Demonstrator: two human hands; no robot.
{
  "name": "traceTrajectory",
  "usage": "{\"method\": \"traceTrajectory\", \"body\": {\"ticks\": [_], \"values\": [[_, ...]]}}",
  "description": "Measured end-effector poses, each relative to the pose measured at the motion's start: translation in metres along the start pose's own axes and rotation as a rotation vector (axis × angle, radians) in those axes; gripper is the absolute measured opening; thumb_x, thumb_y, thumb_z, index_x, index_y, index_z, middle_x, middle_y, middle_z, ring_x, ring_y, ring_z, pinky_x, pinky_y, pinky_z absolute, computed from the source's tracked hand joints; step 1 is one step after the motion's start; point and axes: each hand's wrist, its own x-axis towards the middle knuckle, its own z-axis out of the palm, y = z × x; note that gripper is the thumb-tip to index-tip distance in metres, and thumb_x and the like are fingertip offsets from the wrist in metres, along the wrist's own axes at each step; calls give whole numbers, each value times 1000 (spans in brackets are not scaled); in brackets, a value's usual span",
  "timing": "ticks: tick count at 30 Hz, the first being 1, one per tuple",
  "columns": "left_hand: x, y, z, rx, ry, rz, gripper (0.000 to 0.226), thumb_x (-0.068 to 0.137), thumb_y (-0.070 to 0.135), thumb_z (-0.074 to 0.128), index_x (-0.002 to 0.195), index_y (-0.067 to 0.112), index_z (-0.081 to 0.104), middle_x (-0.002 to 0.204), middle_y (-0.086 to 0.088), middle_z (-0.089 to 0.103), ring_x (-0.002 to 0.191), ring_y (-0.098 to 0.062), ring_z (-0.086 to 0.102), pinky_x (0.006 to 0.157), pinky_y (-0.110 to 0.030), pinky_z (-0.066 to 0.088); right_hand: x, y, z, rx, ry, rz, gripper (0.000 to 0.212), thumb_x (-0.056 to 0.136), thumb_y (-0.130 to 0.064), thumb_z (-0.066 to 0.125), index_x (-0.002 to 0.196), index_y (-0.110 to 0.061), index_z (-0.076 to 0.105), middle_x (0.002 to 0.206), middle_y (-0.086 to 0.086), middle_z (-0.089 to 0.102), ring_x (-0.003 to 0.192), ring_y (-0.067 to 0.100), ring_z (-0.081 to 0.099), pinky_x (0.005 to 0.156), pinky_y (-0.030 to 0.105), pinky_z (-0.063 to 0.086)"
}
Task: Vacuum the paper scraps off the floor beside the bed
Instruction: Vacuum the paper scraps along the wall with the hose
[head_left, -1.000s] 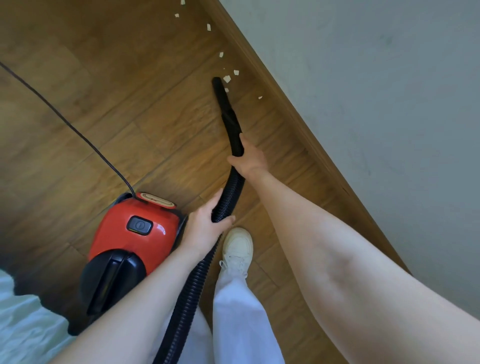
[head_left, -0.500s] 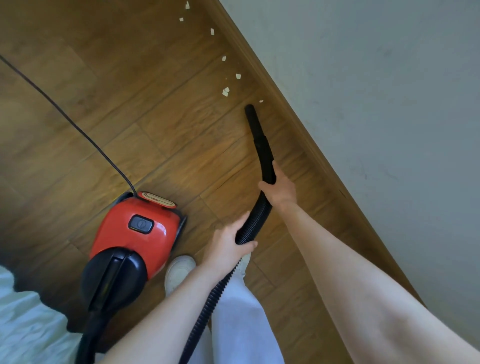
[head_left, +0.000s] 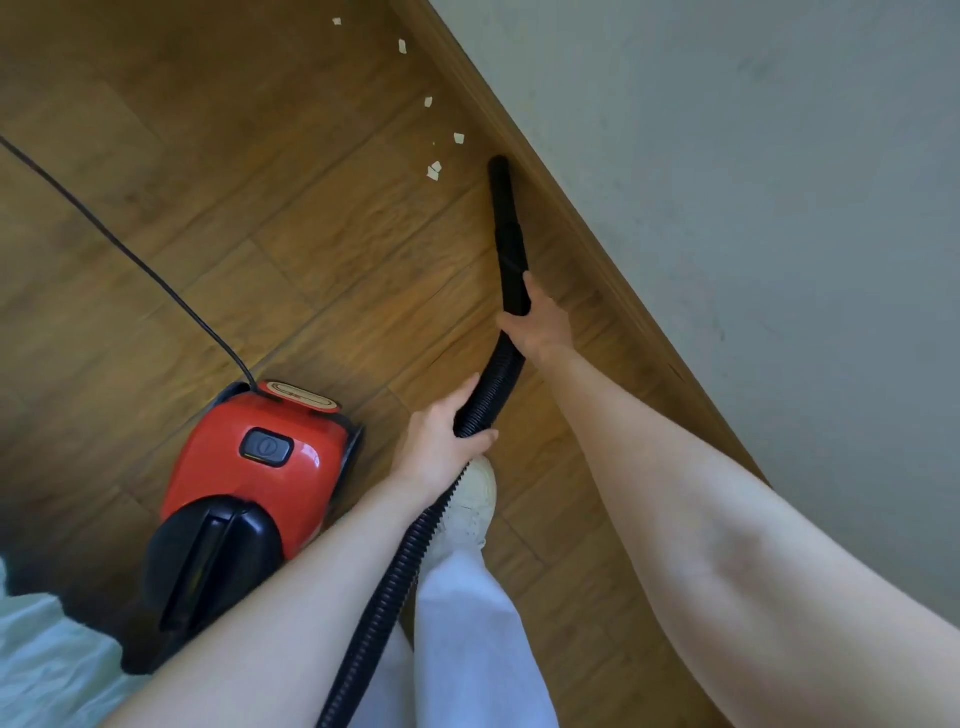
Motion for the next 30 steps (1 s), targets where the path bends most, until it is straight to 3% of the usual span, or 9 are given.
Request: {"method": "traceTrajectory", "body": {"ticks": [3, 6, 10, 16, 21, 25, 30], "values": [[5, 2, -21, -40, 37, -16, 70, 82, 26, 73, 140, 45, 38, 107, 12, 66, 80, -9, 64, 82, -30, 55, 10, -25, 12, -41, -15, -35, 80, 88, -30, 58, 153, -32, 13, 137, 2, 51, 110, 21, 57, 91, 37, 52], [11, 4, -45, -60, 55, -32, 69, 82, 23, 74, 140, 43, 40, 99, 11, 68, 66, -8, 63, 66, -26, 57, 17, -48, 22, -56, -35, -61, 79, 89, -29, 57, 153, -31, 13, 138, 2, 51, 112, 21, 57, 89, 33, 52], [10, 7, -59, -75, 41, -55, 68, 82, 21, 74, 138, 42, 42, 98, 13, 66, 63, -7, 63, 57, -19, 52, 14, -58, 28, -64, -5, -38, 76, 90, -30, 56, 153, -30, 14, 139, 4, 50, 113, 22, 56, 90, 35, 52], [-21, -3, -32, -84, -20, -92, 73, 78, 25, 77, 137, 47, 40, 105, 11, 68, 67, -2, 64, 67, -23, 55, -24, -20, 28, -101, 2, 11, 75, 92, -34, 55, 154, -31, 13, 134, 4, 54, 107, 20, 59, 81, 29, 51], [-50, -15, -10, -86, 51, -86, 69, 79, 28, 74, 135, 53, 40, 101, 12, 69, 85, -10, 67, 82, -33, 56, -41, -2, 33, -116, -11, -11, 75, 90, -34, 57, 153, -32, 16, 130, 3, 57, 102, 19, 60, 84, 34, 54], [-50, -22, -11, -100, 124, -96, 71, 80, 29, 75, 138, 48, 39, 103, 7, 69, 87, -13, 67, 83, -38, 55, -34, -16, 45, -158, -42, -41, 77, 91, -35, 58, 153, -32, 14, 132, 5, 56, 107, 21, 59, 88, 38, 53], [-20, -17, -40, -143, 167, -69, 71, 81, 27, 75, 142, 37, 40, 113, 12, 65, 91, -9, 67, 83, -25, 54, -7, -55, 52, -199, -57, -82, 76, 92, -33, 55, 154, -30, 12, 134, 7, 54, 111, 24, 57, 90, 34, 50]]}}
